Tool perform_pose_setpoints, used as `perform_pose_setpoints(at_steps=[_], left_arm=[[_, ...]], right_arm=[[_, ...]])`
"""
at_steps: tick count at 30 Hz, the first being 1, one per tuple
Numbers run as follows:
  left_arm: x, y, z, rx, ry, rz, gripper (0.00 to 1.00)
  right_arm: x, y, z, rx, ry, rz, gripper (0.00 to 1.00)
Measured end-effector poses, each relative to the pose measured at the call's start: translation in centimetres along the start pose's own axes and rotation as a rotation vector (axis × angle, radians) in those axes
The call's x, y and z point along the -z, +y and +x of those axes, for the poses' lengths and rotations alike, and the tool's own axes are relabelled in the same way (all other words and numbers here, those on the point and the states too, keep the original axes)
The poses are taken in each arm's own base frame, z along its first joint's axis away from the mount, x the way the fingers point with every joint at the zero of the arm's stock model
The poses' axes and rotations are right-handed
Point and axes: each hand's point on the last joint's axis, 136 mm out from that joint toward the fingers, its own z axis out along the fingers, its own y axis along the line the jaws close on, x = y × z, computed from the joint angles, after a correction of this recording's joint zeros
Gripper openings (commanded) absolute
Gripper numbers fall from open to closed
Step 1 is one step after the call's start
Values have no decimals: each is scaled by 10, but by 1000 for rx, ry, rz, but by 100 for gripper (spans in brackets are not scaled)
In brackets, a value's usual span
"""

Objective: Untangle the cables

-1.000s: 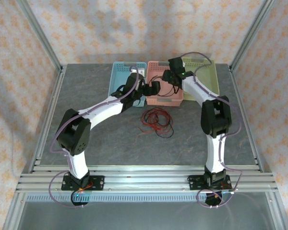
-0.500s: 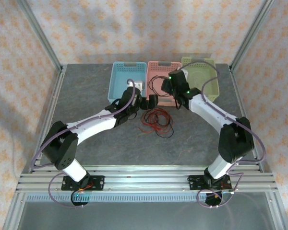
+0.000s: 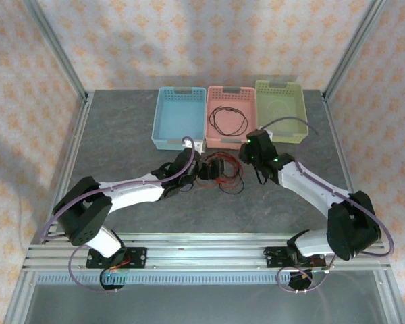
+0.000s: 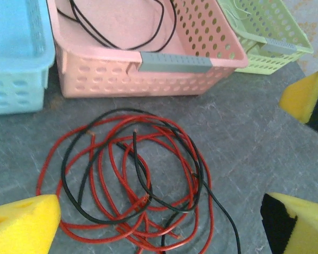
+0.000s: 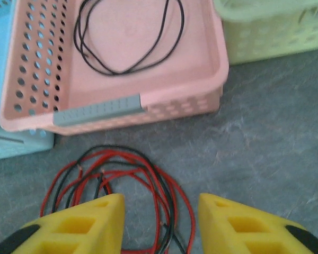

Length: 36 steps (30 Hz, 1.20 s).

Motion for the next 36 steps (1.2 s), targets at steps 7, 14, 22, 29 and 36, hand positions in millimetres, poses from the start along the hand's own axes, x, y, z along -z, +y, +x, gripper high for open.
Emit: perform_pose_setpoints(at_steps=[7,14,22,29,36], left_arm=[[-4,19,34,80,42,-20,94],[-5,21,37,125,35,-12,94],[-4,22,39,150,22,0,94],[-4,22,39,163,20,-1,94],[-4,37,38,181,17,-36,94]], right_arm=[[-14,7,42,-6,103,1,36],[-42,-6,61,33,155,76,35],[-69,1,60,100,168,86,35],[-85,-3,57,110,165,126,33],[-92,-9,59,131,175,148,20]])
